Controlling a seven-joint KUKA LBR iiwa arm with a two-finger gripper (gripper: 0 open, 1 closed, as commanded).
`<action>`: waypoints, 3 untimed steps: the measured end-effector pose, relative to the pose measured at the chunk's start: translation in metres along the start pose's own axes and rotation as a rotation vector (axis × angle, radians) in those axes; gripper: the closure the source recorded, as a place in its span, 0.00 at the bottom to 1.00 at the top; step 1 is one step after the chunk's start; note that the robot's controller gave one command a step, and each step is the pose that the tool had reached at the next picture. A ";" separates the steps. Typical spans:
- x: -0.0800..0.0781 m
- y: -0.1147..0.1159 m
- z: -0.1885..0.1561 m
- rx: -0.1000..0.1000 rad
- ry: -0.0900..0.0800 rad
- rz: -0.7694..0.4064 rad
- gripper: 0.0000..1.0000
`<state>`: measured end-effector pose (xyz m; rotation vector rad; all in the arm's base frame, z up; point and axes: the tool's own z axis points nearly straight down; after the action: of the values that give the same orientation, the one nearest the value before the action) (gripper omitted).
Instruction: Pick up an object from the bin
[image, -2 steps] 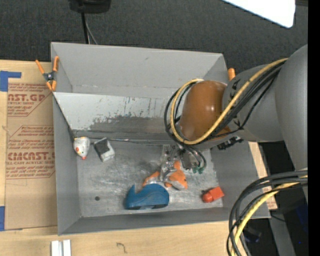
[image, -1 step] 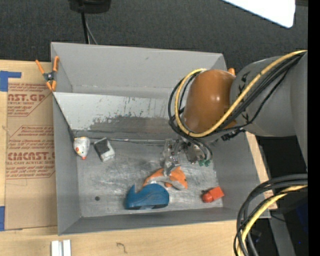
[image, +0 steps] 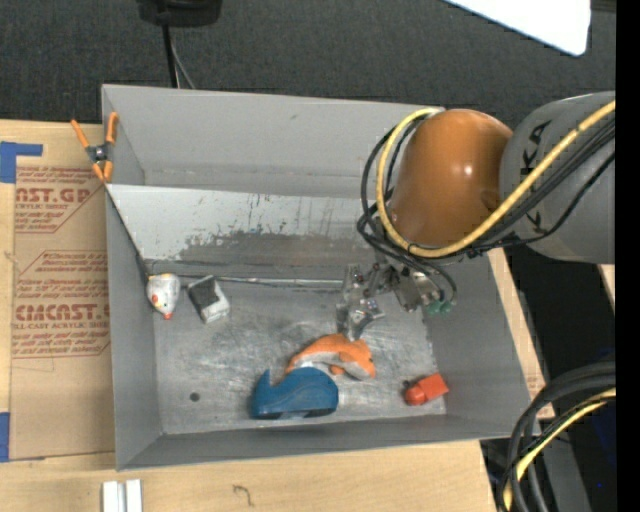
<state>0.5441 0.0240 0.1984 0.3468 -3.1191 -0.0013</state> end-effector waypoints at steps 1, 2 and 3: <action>-0.006 -0.003 -0.039 0.001 -0.008 0.076 1.00; -0.024 0.013 0.051 0.001 -0.007 -0.022 0.00; -0.026 0.017 0.070 0.000 -0.002 -0.056 0.00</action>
Offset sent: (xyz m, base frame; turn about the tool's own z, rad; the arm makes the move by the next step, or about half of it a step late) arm 0.0220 0.0215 -0.0687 -0.0561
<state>0.5654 0.0466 0.1280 0.4348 -3.1101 -0.0024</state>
